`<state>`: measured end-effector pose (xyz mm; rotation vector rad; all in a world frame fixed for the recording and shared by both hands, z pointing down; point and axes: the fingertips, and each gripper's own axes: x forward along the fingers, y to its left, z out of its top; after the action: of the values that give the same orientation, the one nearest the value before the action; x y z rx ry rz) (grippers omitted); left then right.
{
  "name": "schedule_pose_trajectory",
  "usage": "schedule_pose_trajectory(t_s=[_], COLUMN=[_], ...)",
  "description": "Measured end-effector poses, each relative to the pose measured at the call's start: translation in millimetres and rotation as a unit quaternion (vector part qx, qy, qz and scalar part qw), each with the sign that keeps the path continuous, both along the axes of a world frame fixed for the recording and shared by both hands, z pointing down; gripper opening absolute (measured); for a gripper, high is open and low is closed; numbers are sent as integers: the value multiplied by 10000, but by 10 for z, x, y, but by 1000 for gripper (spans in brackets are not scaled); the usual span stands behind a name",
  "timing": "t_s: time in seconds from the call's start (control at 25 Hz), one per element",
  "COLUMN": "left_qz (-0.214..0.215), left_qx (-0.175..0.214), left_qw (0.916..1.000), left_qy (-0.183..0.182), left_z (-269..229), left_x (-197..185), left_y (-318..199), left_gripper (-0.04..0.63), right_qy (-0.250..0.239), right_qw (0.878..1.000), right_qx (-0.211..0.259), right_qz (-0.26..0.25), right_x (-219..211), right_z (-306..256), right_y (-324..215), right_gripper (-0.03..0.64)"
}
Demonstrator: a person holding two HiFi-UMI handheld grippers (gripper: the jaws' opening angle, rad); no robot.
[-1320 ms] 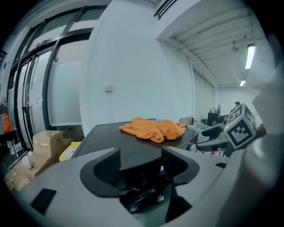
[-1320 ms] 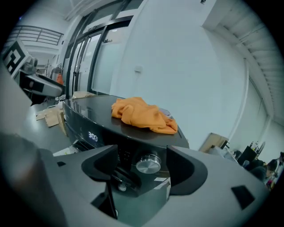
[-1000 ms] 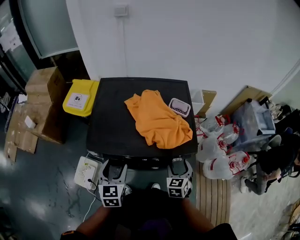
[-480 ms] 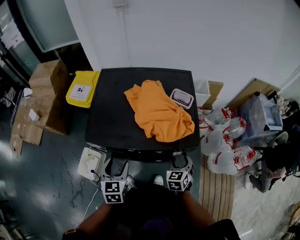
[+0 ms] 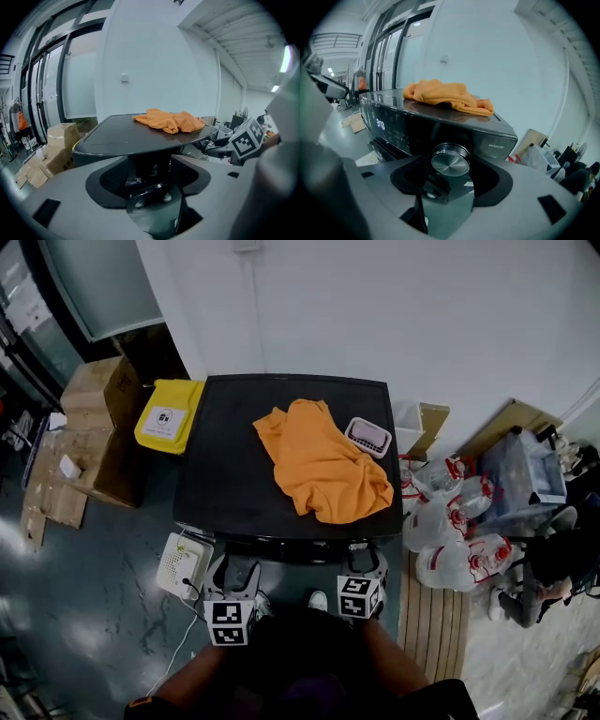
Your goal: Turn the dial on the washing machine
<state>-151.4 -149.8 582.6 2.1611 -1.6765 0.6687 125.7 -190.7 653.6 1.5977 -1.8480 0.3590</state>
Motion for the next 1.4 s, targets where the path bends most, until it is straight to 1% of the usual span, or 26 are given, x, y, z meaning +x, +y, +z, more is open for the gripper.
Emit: schedule_pose_trajectory(t_s=[0.08,0.16,0.2,0.28,0.32,0.36,0.4,0.44,0.52,0.64,0.72,0.8,0.88,1.0,1.08,1.2,1.28,1.4], left_qz=[61,115,136,166,177,189,205,224,269,322,344,366,385,392,383,348,322,290], left_qx=[7,14,10,11,18,26,31,35,46,64,75,82,75,55,43,34,32,30], left_qw=[10000,9999,9999,9998,9998,9998,9998,9997,9996,9994,9994,9993,9992,9992,9993,9994,9995,9996], left_qy=[28,57,68,74,71,67,66,67,76,66,45,30,14,-7,-14,-28,-32,-31], left_z=[-3,1,5,5,0,-4,-7,-8,-9,-15,-33,-41,-33,-24,-22,-16,-16,-21], left_x=[20,41,49,49,46,47,53,65,95,117,121,124,120,105,91,51,16,-15], left_y=[-12,-27,-31,-38,-44,-53,-63,-73,-90,-95,-96,-96,-90,-66,-45,-17,-3,20], left_gripper=[285,285,285,285,285,285,285,285,285,285,285,285,285,285,285,285,285,285], right_qy=[-478,-1217,-1674,-2593,-2950,-3179,-3269,-3234,-2883,-1892,-1152,-503,36,525,598,360,-42,-881], right_qw=[9988,9922,9853,9643,9536,9459,9427,9439,9555,9811,9931,9987,10000,9986,9981,9993,9999,9956], right_qx=[-56,-124,-171,-292,-347,-382,-392,-380,-324,-239,-150,-40,-6,-57,-69,-59,-95,-214], right_qz=[102,229,303,443,491,521,539,549,536,340,145,-1,-62,-103,-94,-15,54,232], right_x=[30,81,103,124,124,125,129,135,143,101,50,14,6,5,3,13,20,68], right_z=[8,42,55,73,79,83,84,83,82,70,18,-44,-48,-11,4,5,1,26], right_y=[1,1,1,1,0,-1,-2,-1,5,32,44,36,26,16,22,26,20,29], right_gripper=[273,273,272,273,273,273,273,273,275,275,286,288,288,288,283,268,267,264])
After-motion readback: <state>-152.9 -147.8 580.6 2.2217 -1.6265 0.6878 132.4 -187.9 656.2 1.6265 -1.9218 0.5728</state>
